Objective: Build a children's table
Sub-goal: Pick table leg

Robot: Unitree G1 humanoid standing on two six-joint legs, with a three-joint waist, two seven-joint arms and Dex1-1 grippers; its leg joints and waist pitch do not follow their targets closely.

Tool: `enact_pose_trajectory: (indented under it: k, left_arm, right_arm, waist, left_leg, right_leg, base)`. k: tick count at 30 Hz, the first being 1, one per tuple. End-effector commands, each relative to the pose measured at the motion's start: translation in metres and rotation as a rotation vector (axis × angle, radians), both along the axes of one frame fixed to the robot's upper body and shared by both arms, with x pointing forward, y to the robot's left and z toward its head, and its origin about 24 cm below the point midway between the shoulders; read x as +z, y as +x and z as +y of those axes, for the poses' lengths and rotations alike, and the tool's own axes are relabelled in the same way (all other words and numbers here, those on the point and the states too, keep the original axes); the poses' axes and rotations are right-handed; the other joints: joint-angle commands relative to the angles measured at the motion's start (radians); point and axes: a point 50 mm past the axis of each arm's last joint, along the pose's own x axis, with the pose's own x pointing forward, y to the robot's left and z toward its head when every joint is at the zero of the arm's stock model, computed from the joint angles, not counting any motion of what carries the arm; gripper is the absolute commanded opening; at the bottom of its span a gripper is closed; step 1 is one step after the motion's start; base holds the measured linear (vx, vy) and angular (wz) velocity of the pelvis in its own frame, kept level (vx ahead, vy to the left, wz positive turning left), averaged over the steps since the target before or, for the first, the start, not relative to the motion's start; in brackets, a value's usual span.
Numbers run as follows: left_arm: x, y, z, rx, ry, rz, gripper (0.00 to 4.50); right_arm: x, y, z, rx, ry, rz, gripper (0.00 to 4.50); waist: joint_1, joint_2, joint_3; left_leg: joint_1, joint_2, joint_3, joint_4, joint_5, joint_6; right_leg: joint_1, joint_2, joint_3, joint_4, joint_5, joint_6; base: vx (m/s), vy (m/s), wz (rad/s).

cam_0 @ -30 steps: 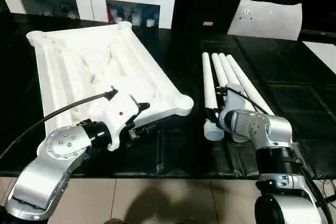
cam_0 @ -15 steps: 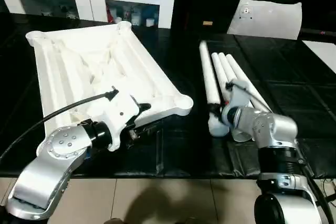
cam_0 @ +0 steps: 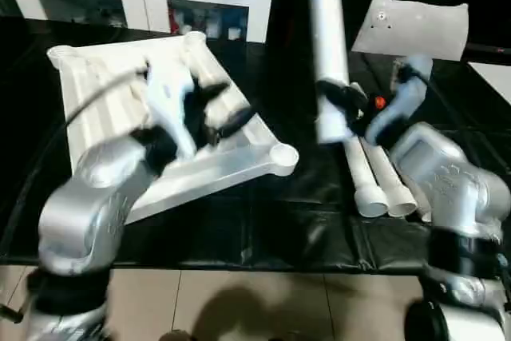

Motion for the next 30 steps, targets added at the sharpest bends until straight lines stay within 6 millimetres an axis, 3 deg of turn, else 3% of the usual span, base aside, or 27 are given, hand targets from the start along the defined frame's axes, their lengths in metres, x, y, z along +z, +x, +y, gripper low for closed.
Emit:
enact_pose_trajectory:
  k: [1, 2, 4, 10, 13, 18, 24, 30]
  left_arm:
    - [0.004, 0.002, -0.001, -0.021, -0.067, 0.044, 4.11]
    - [0.007, 0.002, -0.005, -0.068, -0.12, 0.08, 4.14]
    - [0.012, 0.002, -0.01, -0.131, -0.174, 0.113, 4.37]
    - [0.026, 0.002, -0.021, -0.262, -0.31, 0.164, 4.5]
    - [0.026, 0.003, -0.026, -0.283, -0.325, 0.185, 4.5]
    - [0.028, 0.001, -0.032, -0.335, -0.334, 0.189, 4.5]
    - [0.03, -0.004, -0.033, -0.398, -0.375, 0.168, 3.74]
    - [0.029, -0.003, -0.033, -0.394, -0.403, 0.174, 3.33]
  right_arm:
    - [0.012, -0.007, -0.002, 0.082, 0.04, -0.071, 1.91]
    - [0.01, -0.013, 0.001, 0.169, 0.076, -0.051, 1.91]
    - [0.01, -0.019, 0.003, 0.243, 0.105, -0.05, 1.91]
    - [0.012, -0.033, 0.009, 0.366, 0.15, -0.096, 1.91]
    - [0.01, -0.038, 0.01, 0.399, 0.163, -0.092, 1.91]
    - [0.011, -0.044, 0.012, 0.429, 0.17, -0.11, 1.91]
    - [0.01, -0.05, 0.011, 0.466, 0.178, -0.12, 1.91]
    - [0.009, -0.053, 0.012, 0.495, 0.166, -0.108, 1.91]
  waist:
    - [0.005, 0.01, -0.068]
    - [0.004, -0.005, -0.067]
    - [0.01, 0.001, -0.065]
    - [0.015, -0.008, -0.064]
    - [0.02, -0.004, -0.062]
    - [0.025, -0.005, -0.065]
    - [0.027, -0.005, -0.065]
    - [0.025, -0.008, -0.063]
  left_leg:
    - [0.004, 0.036, 0.002, -0.07, -0.072, 0.007]
    - [0.004, 0.033, 0.005, -0.068, -0.076, 0.013]
    - [0.004, 0.032, 0.003, -0.068, -0.075, 0.021]
    - [0.002, 0.034, 0.002, -0.07, -0.086, 0.016]
    - [0.004, 0.034, 0.002, -0.07, -0.088, 0.019]
    - [0.002, 0.035, 0.0, -0.072, -0.071, 0.016]
    - [0.001, 0.036, 0.0, -0.072, -0.062, 0.019]
    - [-0.001, 0.037, -0.001, -0.074, -0.076, 0.013]
  right_leg:
    - [0.06, -0.069, 0.037, -0.072, -0.047, -0.213]
    - [0.059, -0.067, 0.037, -0.076, -0.073, -0.212]
    - [0.057, -0.069, 0.037, -0.08, -0.109, -0.205]
    - [0.053, -0.071, 0.034, -0.09, -0.198, -0.176]
    - [0.049, -0.071, 0.035, -0.097, -0.238, -0.15]
    - [0.05, -0.072, 0.034, -0.094, -0.213, -0.139]
    - [0.052, -0.071, 0.033, -0.094, -0.198, -0.141]
    - [0.05, -0.073, 0.033, -0.1, -0.244, -0.125]
  base:
    - [0.0, 0.0, 0.0]
    - [0.0, 0.0, 0.0]
    - [0.0, 0.0, 0.0]
    - [0.0, 0.0, 0.0]
    - [0.0, 0.0, 0.0]
    - [0.0, 0.0, 0.0]
    - [0.0, 0.0, 0.0]
    - [0.0, 0.0, 0.0]
